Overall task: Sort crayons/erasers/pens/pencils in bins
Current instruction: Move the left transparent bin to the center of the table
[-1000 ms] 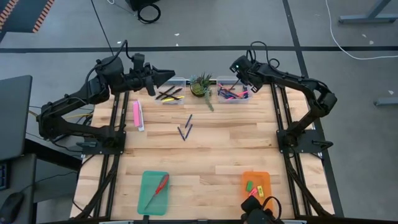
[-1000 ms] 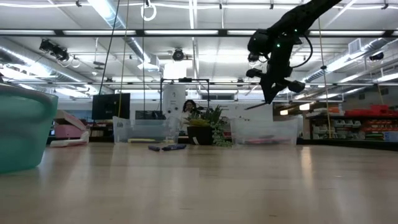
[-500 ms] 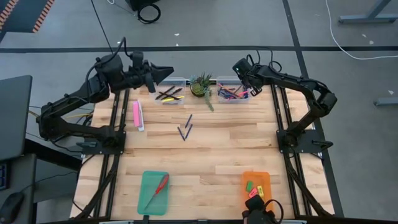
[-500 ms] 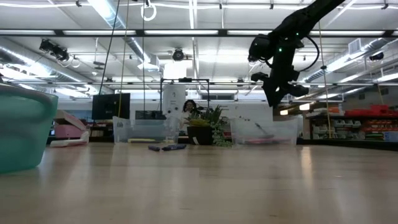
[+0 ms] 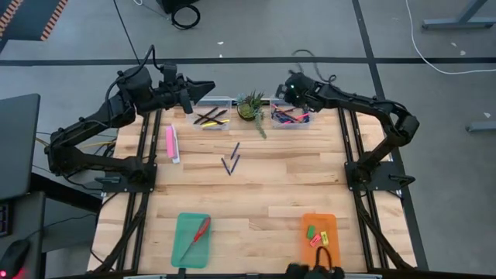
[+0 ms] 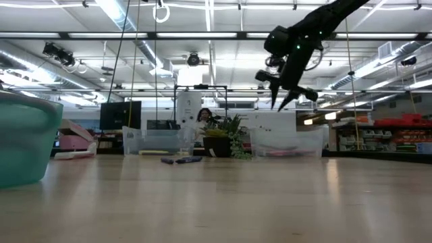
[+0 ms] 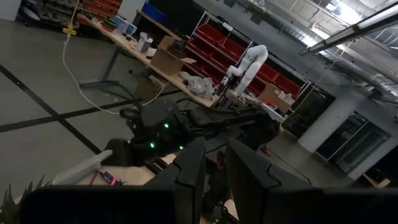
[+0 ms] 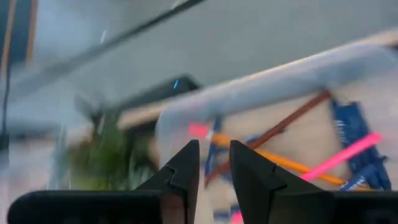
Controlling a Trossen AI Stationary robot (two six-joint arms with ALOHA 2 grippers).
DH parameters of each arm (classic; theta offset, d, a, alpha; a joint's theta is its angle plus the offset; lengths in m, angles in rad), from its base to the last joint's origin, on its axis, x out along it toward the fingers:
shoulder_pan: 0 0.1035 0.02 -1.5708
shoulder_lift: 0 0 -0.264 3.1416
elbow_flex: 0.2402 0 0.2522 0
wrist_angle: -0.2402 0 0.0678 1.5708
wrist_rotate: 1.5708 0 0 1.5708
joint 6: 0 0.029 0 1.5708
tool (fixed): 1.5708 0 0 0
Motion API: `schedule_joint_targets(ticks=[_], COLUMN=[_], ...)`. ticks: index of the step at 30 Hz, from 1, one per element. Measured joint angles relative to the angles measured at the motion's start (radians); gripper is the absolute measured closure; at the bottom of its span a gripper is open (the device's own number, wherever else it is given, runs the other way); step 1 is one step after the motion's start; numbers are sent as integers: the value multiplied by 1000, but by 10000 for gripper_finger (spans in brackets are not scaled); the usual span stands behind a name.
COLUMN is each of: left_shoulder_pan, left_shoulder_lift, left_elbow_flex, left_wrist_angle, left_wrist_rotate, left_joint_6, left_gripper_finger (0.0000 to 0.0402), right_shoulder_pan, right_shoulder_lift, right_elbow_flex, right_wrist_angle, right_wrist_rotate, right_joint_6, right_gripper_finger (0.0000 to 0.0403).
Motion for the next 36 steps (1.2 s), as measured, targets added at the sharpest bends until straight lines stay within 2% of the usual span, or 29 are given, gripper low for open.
schedule_joint_targets(ticks=[5, 9, 13, 15, 19, 23, 27, 31, 36], left_shoulder_pan=[0, 0, 0, 0, 16, 97, 166, 219, 242], left_shoulder_lift=[-1, 7, 32, 37, 57, 126, 206, 271, 313], left_elbow_flex=[1, 1, 0, 0, 1, 1, 1, 1, 0], left_wrist_angle=[-77, -297, -537, -605, -623, -672, -685, -706, -841], left_wrist_rotate=[-1, -4, -7, -20, -19, 133, 296, 337, 361], left_joint_6=[-20, -27, -31, -24, 81, 109, 168, 281, 419], left_gripper_finger=[331, 324, 309, 301, 286, 276, 274, 279, 282], right_shoulder_pan=[80, 166, 243, 275, 345, 403, 449, 493, 534], right_shoulder_lift=[0, -1, -8, -22, -75, -150, -228, -288, -334], right_elbow_flex=[20, 33, 33, 33, 33, 33, 33, 33, 33], right_wrist_angle=[-3, 1, -48, -83, -96, -94, -96, -101, -116], right_wrist_rotate=[-146, -332, -414, -413, -409, -405, -342, -269, -246], right_joint_6=[-306, -486, -497, -481, -491, -511, -495, -456, -491], right_gripper_finger=[309, 309, 309, 309, 309, 309, 309, 309, 309])
